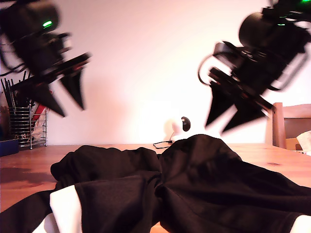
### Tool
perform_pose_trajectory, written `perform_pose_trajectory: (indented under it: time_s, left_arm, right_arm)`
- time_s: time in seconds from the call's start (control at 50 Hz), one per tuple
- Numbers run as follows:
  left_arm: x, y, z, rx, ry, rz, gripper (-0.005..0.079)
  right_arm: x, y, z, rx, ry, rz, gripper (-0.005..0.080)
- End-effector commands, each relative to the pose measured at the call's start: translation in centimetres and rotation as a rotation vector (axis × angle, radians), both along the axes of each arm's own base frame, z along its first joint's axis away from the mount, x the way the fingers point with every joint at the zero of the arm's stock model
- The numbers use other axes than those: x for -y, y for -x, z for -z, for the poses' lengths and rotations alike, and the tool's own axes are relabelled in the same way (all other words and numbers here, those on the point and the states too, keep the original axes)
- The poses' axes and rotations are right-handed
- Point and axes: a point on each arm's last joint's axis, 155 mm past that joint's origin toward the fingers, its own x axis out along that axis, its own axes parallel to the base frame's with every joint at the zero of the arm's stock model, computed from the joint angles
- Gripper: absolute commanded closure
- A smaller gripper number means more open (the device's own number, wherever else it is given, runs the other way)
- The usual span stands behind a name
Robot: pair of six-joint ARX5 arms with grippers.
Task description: Fold the shorts in front of you. After folding it, place it to the left side.
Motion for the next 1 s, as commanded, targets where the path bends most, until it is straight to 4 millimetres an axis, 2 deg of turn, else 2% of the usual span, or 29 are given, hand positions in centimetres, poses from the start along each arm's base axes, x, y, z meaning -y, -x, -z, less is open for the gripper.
perform_pose_trajectory:
  time_s: [0.0, 0.18, 0.4, 0.6, 0.76, 0.98]
  left_arm:
    - [0.5, -0.5, 2.3, -0.050, 0.027, -0.003, 0.0315]
    - [1.3, -2.0, 4.7, -0.056, 0.104, 0.029, 0.0311]
    - [-0.7, -2.5, 8.3, -0.156, 0.192, -0.026, 0.0266]
    - [-3.4, -3.4, 8.1, -0.162, 0.217, -0.111, 0.0257]
    - [-3.1, -2.8, 9.1, -0.213, 0.235, -0.118, 0.0257]
    - [-2.1, -3.4, 8.7, -0.208, 0.286, -0.136, 0.0257]
  right_arm:
    - [0.1, -1.7, -1.1, 0.040, -0.007, 0.007, 0.0365]
    - [0.2, -3.6, -2.0, 0.075, 0.028, -0.037, 0.0365]
    - [0.6, -4.7, -2.9, 0.108, 0.034, -0.038, 0.0365]
    - [1.1, -4.9, -3.0, 0.109, 0.035, -0.027, 0.0365]
    - [1.1, -5.3, -3.3, 0.131, 0.034, -0.030, 0.0365]
    - [1.0, -5.9, -3.9, 0.168, 0.030, -0.027, 0.0365]
